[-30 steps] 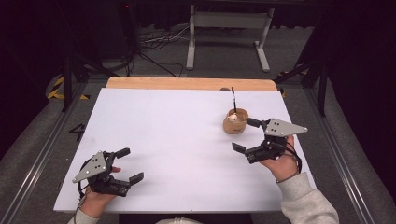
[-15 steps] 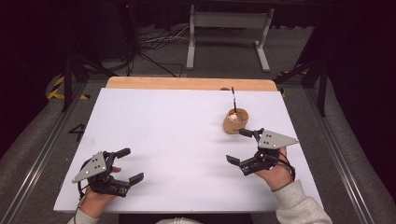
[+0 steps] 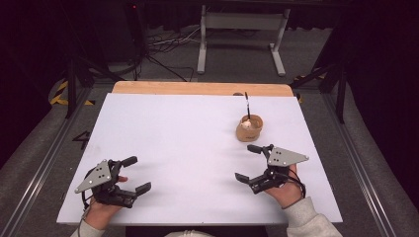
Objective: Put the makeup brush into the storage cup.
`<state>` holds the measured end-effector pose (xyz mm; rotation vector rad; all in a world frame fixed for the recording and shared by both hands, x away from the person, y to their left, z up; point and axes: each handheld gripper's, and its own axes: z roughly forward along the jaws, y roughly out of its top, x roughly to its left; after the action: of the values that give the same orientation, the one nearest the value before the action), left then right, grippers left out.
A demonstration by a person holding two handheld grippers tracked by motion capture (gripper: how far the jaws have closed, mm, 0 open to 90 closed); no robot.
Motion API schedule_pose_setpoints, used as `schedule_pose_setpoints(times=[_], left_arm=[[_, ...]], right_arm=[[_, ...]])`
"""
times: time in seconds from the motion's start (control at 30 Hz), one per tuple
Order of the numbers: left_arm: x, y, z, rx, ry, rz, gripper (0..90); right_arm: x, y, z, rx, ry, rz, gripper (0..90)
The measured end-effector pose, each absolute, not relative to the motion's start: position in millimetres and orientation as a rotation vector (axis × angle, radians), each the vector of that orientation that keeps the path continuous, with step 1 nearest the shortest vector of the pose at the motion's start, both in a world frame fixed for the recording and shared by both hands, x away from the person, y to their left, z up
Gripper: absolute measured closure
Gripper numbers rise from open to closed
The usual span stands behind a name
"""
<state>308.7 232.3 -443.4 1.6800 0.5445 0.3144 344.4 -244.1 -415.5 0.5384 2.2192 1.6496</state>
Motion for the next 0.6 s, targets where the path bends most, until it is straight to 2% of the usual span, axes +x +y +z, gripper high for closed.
schedule_pose_setpoints(times=[0.6], left_arm=[[312,228,-451,1.693,0.552,0.278,1.8]], right_arm=[[346,-248,-442,0.667,2.152,1.706,0.0]])
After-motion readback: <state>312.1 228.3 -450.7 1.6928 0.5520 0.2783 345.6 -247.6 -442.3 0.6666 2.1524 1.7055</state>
